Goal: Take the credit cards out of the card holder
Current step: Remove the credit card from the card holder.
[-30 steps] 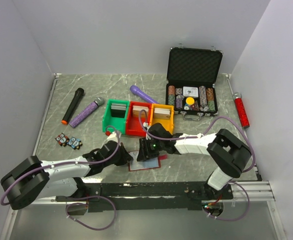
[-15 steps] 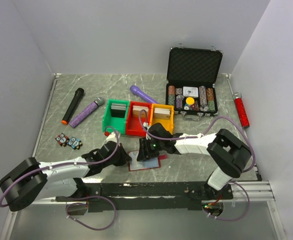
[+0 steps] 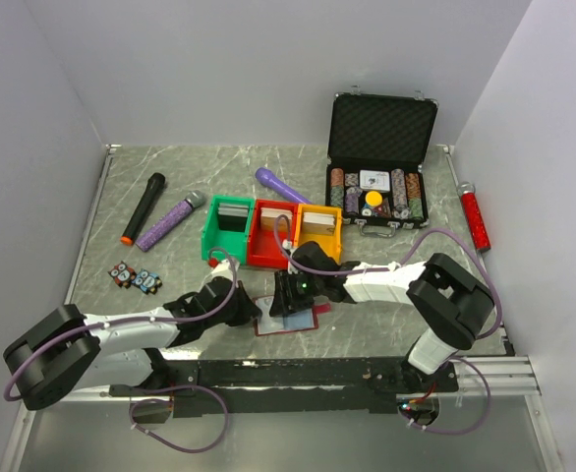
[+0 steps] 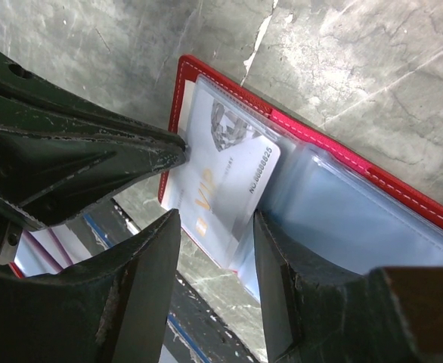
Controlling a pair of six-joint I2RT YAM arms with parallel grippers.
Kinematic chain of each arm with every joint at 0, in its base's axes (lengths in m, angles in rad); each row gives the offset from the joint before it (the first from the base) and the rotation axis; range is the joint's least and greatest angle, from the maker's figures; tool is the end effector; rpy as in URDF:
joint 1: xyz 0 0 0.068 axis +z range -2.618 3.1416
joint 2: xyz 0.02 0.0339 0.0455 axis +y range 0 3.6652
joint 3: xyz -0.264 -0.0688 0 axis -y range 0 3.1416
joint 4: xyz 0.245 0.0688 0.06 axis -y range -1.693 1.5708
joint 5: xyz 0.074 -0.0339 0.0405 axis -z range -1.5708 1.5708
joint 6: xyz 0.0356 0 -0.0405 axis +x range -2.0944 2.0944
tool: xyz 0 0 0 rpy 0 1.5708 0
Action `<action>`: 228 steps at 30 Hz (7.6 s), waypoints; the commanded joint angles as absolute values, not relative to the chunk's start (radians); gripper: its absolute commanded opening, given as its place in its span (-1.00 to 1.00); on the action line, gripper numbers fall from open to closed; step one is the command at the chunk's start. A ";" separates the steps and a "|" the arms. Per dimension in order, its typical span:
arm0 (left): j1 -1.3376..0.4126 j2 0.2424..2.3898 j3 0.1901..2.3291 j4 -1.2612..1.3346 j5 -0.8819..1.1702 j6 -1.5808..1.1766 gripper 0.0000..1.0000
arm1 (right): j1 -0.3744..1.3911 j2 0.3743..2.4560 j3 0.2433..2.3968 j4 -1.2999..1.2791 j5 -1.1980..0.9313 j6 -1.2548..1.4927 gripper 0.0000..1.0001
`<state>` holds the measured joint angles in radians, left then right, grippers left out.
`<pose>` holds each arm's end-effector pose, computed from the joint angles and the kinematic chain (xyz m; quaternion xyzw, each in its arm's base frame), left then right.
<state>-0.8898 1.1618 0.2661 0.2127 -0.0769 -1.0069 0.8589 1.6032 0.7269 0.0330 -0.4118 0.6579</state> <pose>0.1280 -0.1536 0.1329 -0.0693 0.8999 -0.3284 0.2784 0.1867 0.2382 0.1479 -0.1642 0.9029 0.3782 0.1214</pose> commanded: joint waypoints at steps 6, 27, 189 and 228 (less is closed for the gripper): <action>-0.894 1.215 0.282 0.249 -0.040 -0.986 -0.98 | 0.830 1.532 0.680 0.121 -0.457 0.712 0.01; -0.894 1.255 0.291 0.247 -0.041 -0.983 -0.98 | 0.770 1.520 0.600 0.273 -0.568 0.795 -0.42; -0.894 1.463 0.434 0.534 0.284 -0.870 -0.98 | 0.641 1.319 0.592 -0.080 -0.518 0.571 -0.96; -0.894 1.555 0.465 0.463 0.278 -0.873 -0.98 | 0.641 1.361 0.588 -0.043 -0.561 0.584 -0.29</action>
